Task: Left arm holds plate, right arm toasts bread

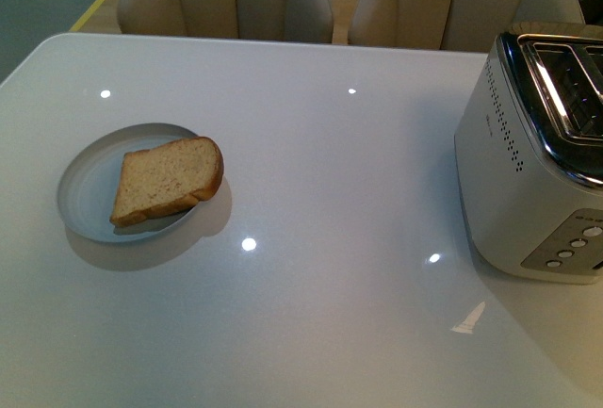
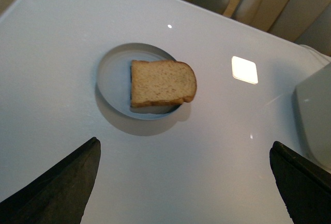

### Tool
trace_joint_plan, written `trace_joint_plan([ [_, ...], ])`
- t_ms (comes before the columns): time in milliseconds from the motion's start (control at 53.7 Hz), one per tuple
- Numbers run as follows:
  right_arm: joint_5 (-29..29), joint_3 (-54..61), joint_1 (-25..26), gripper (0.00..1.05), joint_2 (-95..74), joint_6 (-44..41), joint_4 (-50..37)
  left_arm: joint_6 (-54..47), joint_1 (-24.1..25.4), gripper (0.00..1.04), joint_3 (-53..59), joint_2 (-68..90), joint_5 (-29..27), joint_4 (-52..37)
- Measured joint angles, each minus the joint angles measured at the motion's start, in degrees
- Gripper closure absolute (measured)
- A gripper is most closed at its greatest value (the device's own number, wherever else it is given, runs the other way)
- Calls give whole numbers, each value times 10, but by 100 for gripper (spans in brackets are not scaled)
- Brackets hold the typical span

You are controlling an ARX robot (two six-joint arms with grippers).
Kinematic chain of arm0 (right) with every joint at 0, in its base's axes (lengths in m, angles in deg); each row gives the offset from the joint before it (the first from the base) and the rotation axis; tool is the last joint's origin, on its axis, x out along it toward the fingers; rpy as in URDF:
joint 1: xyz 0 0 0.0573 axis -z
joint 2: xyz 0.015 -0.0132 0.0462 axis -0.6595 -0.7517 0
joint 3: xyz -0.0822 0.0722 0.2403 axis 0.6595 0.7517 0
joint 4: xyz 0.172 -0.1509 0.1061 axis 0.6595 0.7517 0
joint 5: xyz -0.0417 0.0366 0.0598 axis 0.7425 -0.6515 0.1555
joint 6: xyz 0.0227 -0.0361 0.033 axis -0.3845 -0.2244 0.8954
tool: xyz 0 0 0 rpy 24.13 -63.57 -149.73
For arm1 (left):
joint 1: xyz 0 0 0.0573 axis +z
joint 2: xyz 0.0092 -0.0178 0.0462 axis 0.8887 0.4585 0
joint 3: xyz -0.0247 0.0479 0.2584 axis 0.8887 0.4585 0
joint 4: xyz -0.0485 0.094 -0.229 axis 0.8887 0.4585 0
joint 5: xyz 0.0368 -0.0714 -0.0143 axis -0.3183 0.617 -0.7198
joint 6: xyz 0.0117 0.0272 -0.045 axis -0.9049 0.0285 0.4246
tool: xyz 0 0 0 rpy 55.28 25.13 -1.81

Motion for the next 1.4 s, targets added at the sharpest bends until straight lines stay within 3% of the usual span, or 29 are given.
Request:
trace_joint_plan([
  [261, 0, 0, 0, 9, 0, 0, 0, 16, 37, 7, -39, 261, 32, -226],
  [578, 0, 0, 0, 9, 0, 0, 0, 0, 52, 7, -141, 730, 19, -501],
  [1043, 0, 0, 0, 9, 0, 0, 0, 60, 57, 7, -336, 1083, 1, -532],
  [1398, 0, 0, 0, 9, 0, 0, 0, 61, 49, 7, -450, 1179, -7, -503],
])
